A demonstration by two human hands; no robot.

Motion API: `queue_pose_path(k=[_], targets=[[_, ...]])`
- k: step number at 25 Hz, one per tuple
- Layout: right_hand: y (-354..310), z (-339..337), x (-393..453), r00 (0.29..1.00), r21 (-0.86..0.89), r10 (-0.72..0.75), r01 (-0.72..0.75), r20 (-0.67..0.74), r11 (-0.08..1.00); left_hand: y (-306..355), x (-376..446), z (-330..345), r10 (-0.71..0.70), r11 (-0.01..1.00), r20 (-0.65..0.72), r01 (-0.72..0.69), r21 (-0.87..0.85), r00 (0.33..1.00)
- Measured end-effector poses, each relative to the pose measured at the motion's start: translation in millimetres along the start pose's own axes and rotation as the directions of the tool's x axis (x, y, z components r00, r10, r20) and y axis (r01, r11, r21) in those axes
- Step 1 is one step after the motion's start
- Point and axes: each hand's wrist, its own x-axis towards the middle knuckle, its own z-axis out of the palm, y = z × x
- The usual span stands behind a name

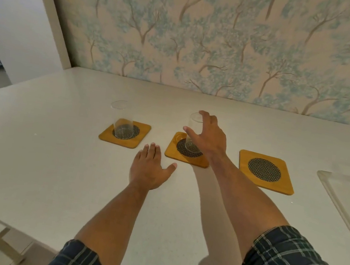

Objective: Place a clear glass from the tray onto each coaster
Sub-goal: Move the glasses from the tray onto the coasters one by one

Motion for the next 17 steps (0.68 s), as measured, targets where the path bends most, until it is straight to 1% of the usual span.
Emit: queue_pose_path(k=[3, 8, 12, 15, 16, 17], targets=[[0.7, 5.1, 0.8, 1.0, 0.026, 0.022, -0.022, -0.001, 0.999, -0.3, 0.2, 0.6, 0.012, 1.0, -0.014, -0.012, 0.005, 1.0], [-6.9, 11.1, -0.2, 1.0, 0.039, 0.002, -0.001, -0.009, 0.999, -0.1, 2.1, 0.6, 0.007, 1.0, -0.02, -0.007, 0.022, 1.0], [-10.3, 16.1, -3.2, 0.998, 0.038, 0.003, -0.001, -0.058, 0.999, -0.8, 2.1, 1.8, 0.003, 1.0, -0.02, -0.002, 0.022, 1.0], [-9.9, 17.2, -3.4, 0.998, 0.004, -0.013, 0.013, -0.064, 1.0, -2.8, 2.4, 2.0, 0.002, 1.0, -0.008, -0.002, 0.012, 1.0], [-9.6, 16.8, -4.2, 0.997, -0.018, -0.004, 0.003, -0.081, 1.0, -2.9, 1.9, 2.7, 0.005, 1.0, -0.011, -0.005, 0.01, 1.0], [-9.6, 16.6, -4.7, 0.992, -0.034, 0.005, -0.009, -0.129, 0.999, -2.2, 1.6, 2.2, 0.005, 1.0, -0.009, -0.004, 0.008, 1.0]])
